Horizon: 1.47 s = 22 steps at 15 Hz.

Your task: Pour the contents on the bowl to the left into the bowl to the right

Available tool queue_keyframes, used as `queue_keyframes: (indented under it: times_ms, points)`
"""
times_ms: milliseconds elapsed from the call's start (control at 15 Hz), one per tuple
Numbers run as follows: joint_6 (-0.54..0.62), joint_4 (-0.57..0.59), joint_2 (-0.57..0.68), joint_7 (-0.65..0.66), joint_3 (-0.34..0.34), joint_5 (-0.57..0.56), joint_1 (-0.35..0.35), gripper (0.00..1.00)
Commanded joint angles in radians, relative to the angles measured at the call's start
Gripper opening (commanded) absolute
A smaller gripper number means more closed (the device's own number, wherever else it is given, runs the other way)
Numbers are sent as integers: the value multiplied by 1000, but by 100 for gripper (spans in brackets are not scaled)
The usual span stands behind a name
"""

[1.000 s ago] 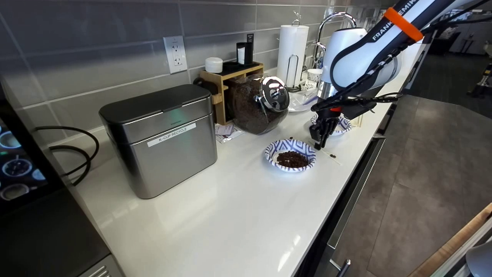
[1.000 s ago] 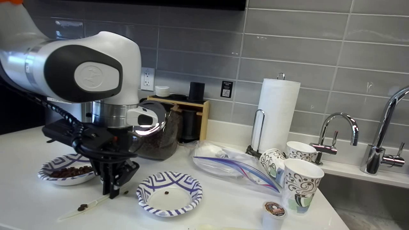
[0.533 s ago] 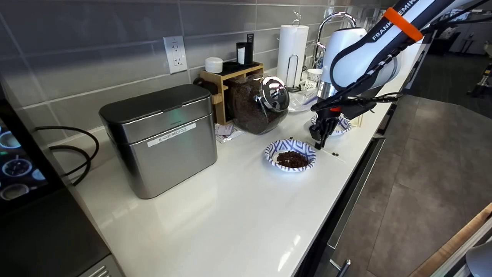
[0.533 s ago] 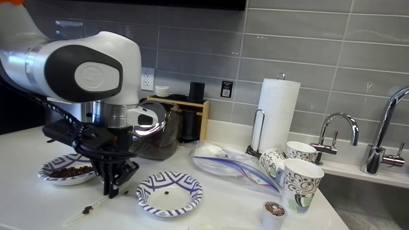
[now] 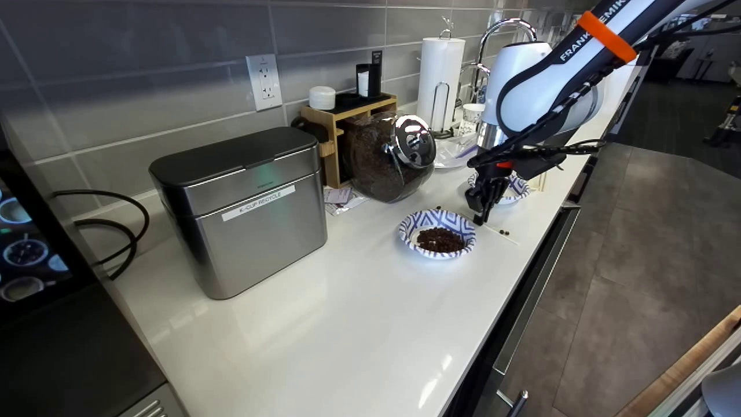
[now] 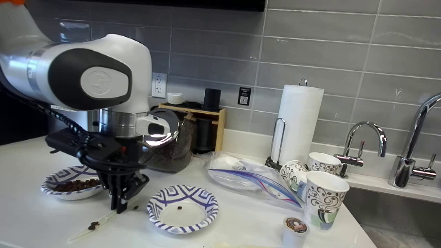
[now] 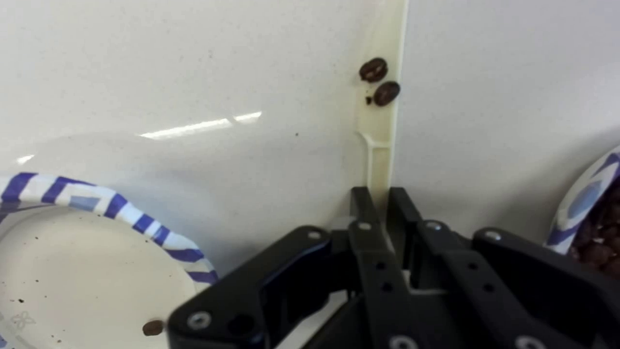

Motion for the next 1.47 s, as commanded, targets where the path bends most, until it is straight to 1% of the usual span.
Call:
queue_keyframes:
  times_ms: [0,333,800,1400]
  points:
    - [-41,20,19,34,0,-25,9,3]
    - [-56,26,16,38,-2,-32,8,3]
    - [-117,57,13,50,-6,-48,7,3]
    - [-155,79,2,41,-9,-57,2,3]
